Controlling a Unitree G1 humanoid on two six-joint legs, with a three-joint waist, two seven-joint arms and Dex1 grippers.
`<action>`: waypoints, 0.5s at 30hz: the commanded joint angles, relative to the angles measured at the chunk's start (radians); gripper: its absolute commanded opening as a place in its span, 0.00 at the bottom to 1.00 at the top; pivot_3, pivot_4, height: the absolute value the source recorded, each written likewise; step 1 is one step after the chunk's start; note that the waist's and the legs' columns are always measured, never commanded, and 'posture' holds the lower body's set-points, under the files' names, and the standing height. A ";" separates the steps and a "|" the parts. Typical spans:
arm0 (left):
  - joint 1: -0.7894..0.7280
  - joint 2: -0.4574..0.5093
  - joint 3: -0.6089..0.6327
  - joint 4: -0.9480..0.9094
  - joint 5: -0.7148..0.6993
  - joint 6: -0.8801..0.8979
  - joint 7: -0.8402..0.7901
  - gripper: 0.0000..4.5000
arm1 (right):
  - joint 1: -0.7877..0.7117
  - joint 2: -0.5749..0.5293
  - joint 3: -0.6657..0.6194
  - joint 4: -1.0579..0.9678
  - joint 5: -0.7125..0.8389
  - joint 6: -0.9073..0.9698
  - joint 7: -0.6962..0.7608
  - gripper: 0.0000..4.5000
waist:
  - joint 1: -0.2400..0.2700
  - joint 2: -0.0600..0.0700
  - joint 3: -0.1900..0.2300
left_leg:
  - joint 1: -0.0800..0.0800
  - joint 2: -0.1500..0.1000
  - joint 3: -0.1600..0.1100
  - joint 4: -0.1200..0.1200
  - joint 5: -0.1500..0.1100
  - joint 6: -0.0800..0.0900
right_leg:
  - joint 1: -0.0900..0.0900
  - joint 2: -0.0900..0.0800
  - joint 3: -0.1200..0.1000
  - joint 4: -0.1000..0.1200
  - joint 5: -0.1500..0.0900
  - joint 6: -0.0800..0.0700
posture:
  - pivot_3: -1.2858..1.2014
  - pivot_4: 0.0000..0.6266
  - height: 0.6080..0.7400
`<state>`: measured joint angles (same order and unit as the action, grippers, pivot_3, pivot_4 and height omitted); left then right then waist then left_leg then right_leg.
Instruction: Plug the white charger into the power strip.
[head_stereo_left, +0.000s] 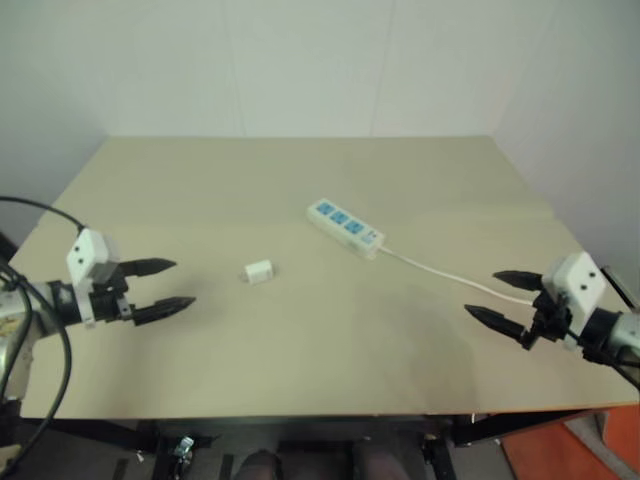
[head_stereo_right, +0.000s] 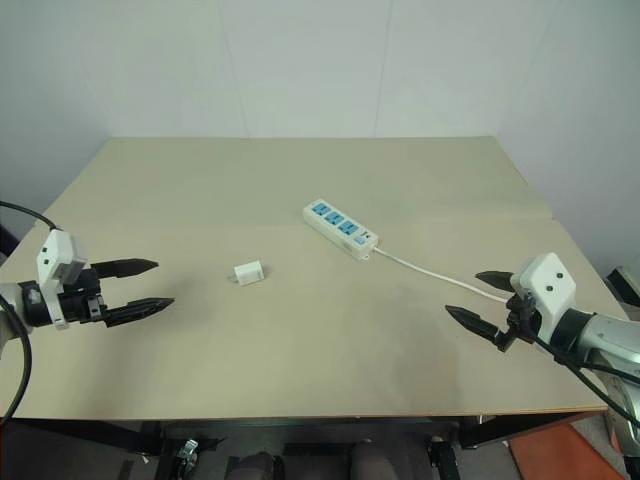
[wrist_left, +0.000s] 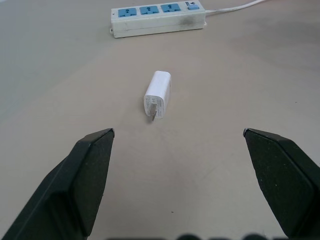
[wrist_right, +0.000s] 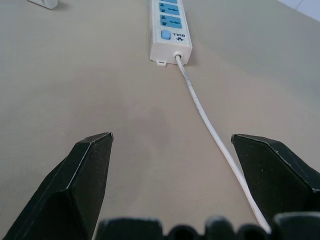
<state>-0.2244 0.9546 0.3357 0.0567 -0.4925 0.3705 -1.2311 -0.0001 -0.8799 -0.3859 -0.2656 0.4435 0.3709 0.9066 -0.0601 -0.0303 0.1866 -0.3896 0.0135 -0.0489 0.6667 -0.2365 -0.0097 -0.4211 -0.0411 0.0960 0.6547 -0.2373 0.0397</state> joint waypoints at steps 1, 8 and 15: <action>-0.001 0.029 0.037 -0.023 -0.007 -0.011 0.005 1.00 | -0.003 -0.007 -0.028 -0.033 0.003 0.001 -0.015 0.99 | 0.000 0.000 0.000 | 0.000 0.000 0.000 0.000 0.000 0.000 | 0.000 0.000 0.000 0.000 0.000 0.000 | 0.52 0.24 1.00; 0.005 0.036 0.042 -0.031 -0.009 -0.003 0.014 1.00 | -0.016 -0.007 -0.012 -0.021 -0.002 -0.003 -0.015 0.99 | 0.000 0.000 0.000 | 0.000 0.000 0.000 0.000 0.000 0.000 | 0.000 0.000 0.000 0.000 0.000 0.000 | 0.52 0.24 1.00; 0.037 0.029 0.055 -0.065 -0.017 0.005 0.034 1.00 | -0.027 -0.011 0.002 -0.011 -0.013 -0.002 -0.011 0.99 | 0.000 0.000 0.000 | 0.000 0.000 0.000 0.000 0.000 0.000 | 0.000 0.000 0.000 0.000 0.000 0.000 | 0.52 0.24 1.00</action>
<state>-0.1890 0.9677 0.3501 0.0275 -0.4951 0.3751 -1.2056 -0.0145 -0.8798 -0.3697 -0.2659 0.4326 0.3733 0.9011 -0.0603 -0.0303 0.1866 -0.3896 0.0135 -0.0489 0.6667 -0.2365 -0.0097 -0.4212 -0.0411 0.0960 0.6547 -0.2372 0.0395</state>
